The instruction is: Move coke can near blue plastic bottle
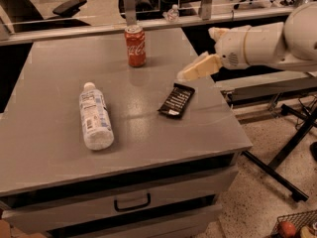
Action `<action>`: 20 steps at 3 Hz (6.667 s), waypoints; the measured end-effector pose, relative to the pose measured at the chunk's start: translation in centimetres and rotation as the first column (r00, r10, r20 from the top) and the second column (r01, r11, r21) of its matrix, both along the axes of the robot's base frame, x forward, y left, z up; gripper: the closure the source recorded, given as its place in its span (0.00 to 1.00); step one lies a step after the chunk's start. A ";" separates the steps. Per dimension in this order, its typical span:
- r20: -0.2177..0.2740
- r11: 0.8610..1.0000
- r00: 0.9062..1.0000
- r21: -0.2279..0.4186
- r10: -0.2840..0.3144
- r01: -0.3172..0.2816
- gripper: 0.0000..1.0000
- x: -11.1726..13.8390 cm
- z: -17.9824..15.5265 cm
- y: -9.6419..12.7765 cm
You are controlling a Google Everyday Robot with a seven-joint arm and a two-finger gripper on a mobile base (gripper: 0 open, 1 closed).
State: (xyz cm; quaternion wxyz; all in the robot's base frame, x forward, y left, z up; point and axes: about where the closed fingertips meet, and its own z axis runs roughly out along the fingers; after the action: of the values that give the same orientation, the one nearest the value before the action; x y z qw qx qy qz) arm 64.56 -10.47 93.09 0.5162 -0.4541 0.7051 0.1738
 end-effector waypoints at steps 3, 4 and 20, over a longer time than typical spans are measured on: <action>0.056 0.979 0.998 0.199 0.042 -0.052 0.00 7.6 -2.3 9.2; 0.071 0.972 0.996 0.226 0.050 -0.065 0.00 9.6 -3.1 11.8; -0.011 0.820 0.856 0.292 0.518 -0.492 0.67 -5.2 -3.0 19.4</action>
Offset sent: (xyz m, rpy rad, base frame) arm 0.0877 0.1064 -0.0204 0.2397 -0.0564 0.0743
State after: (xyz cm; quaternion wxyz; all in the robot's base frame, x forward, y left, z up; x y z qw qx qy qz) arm 59.32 8.93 90.06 0.4781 -0.5390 0.5502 0.4220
